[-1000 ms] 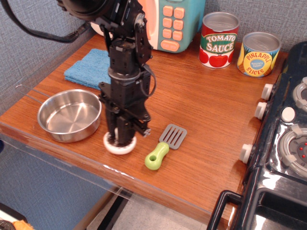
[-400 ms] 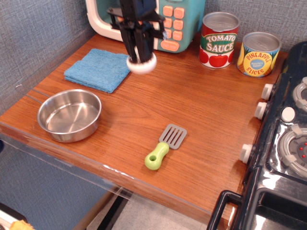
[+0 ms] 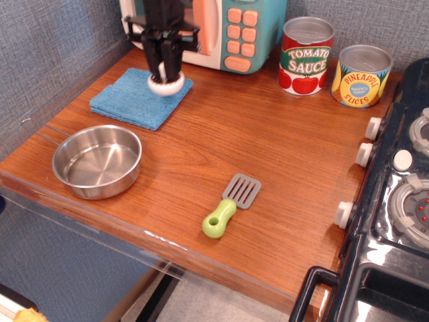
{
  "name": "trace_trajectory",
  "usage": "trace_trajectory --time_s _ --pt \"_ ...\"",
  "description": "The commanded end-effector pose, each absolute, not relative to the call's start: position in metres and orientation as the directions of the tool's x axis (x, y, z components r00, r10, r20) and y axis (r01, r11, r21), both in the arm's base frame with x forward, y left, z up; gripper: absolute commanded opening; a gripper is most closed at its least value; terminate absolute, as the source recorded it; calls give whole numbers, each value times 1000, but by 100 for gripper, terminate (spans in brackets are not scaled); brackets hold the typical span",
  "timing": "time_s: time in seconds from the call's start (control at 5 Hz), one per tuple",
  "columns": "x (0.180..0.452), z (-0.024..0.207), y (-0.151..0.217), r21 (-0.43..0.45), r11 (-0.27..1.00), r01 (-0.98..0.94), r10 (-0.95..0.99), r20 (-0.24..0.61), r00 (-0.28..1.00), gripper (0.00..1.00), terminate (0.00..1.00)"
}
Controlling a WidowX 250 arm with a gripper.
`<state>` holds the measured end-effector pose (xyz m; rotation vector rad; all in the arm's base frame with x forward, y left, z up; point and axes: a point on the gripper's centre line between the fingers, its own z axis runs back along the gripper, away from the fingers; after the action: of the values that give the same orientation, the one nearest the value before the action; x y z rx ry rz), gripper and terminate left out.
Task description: Put the mushroom shape on the blue cloth.
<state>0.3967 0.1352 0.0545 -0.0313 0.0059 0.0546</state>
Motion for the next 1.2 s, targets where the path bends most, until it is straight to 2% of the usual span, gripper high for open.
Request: trace_trajectory --time_s 0.0,0.2,0.4,0.8,1.0 --pt "377 70 165 99 995 -18 12 53 999 0 0" --pt "375 68 169 108 994 -32 27 42 999 0 0" --pt "374 72 166 106 994 -23 17 53 998 100 0" --pt "364 108 152 96 995 22 -35 133 990 100 0" --pt "351 122 141 70 997 32 -42 147 988 100 0"
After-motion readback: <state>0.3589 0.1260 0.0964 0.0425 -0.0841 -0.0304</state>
